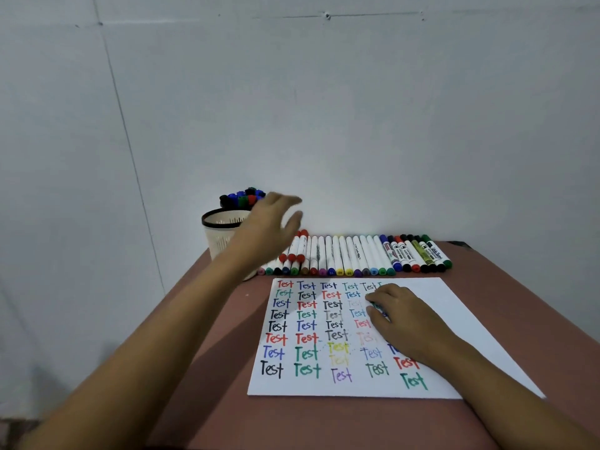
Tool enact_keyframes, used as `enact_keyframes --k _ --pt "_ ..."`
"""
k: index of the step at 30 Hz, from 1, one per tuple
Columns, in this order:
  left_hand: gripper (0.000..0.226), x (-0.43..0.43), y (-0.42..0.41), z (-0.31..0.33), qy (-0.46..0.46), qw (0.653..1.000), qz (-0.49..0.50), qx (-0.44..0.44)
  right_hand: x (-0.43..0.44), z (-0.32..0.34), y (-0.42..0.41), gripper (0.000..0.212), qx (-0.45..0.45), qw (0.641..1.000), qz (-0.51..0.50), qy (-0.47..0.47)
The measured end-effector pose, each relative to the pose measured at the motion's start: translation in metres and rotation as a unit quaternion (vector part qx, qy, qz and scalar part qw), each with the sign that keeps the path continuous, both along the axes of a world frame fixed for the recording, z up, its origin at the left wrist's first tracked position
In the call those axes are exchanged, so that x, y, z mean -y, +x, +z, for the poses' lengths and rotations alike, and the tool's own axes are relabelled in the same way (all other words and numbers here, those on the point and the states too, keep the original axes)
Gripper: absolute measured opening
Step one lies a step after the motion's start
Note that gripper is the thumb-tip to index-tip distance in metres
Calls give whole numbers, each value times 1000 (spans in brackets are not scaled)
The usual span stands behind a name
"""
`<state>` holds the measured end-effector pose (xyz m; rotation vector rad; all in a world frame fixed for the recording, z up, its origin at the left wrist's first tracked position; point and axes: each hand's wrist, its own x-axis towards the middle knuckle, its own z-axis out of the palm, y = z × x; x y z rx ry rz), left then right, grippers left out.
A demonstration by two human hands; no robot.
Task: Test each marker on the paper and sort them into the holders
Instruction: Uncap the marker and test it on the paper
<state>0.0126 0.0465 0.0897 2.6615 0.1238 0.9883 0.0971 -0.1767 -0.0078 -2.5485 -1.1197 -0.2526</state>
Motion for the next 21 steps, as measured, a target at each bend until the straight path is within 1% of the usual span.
enact_keyframes --k 3,6,8,9,11,13,17,21 --pt "41 9 -12 -42 -17 998 5 -68 -1 2 -2 40 14 999 4 -30" --pt "48 11 -18 -78 -59 981 17 -182 1 10 -5 38 25 996 6 -91" --pt "53 11 -19 -90 -50 967 21 -248 -2 21 -5 36 40 989 1 -142" --pt "53 11 -20 -92 -38 963 24 -266 -6 28 -3 35 44 987 -3 -154" --pt "49 12 -19 -92 -21 961 29 -275 -18 39 0 37 46 989 -3 -139" --pt "46 12 -19 -91 -13 962 35 -270 -39 47 4 37 47 994 7 -98" --pt "43 11 -19 -94 -20 964 34 -262 -89 50 15 35 30 999 30 -34" --pt "41 11 -19 -96 -25 969 33 -244 -128 41 29 37 38 999 8 -13"
